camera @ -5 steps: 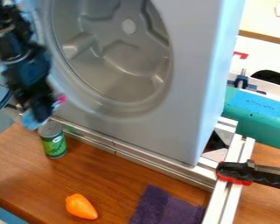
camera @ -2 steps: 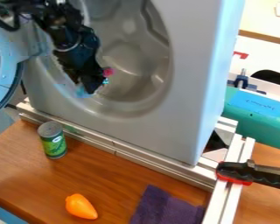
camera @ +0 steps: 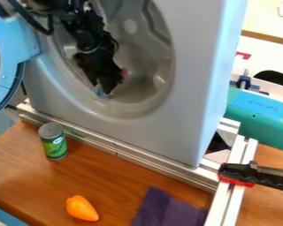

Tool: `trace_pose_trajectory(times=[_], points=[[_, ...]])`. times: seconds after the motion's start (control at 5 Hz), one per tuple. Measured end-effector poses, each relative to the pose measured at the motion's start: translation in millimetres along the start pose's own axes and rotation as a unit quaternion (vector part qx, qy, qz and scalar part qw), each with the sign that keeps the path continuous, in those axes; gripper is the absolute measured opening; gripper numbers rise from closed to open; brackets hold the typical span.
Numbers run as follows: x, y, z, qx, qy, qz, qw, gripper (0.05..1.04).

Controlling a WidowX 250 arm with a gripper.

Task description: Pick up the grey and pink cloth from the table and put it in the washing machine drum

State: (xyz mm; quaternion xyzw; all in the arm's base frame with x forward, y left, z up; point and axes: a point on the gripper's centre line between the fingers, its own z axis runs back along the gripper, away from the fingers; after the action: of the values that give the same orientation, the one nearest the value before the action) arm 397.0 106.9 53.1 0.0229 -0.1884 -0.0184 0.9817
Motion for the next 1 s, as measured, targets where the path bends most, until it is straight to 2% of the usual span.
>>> trace_pose_trajectory(times=[0.2,0.4,0.6,0.8,1.0], points=[[1.9,-6.6,-3.7,-0.021,-0.016,0.03,0.9992,0.463],[-12.1,-14.0,-0.6,-0.025,-0.029,0.056,0.9977,0.747],[-17.9,-14.7,24.6,-0.01,-0.062,0.066,0.9959,0.994],[-34.6,-17.6,44.0,0.004,-0.07,0.074,0.9948,1.005],[-63.3,-21.2,63.1,-0.016,0.015,0.064,0.9977,1.001]])
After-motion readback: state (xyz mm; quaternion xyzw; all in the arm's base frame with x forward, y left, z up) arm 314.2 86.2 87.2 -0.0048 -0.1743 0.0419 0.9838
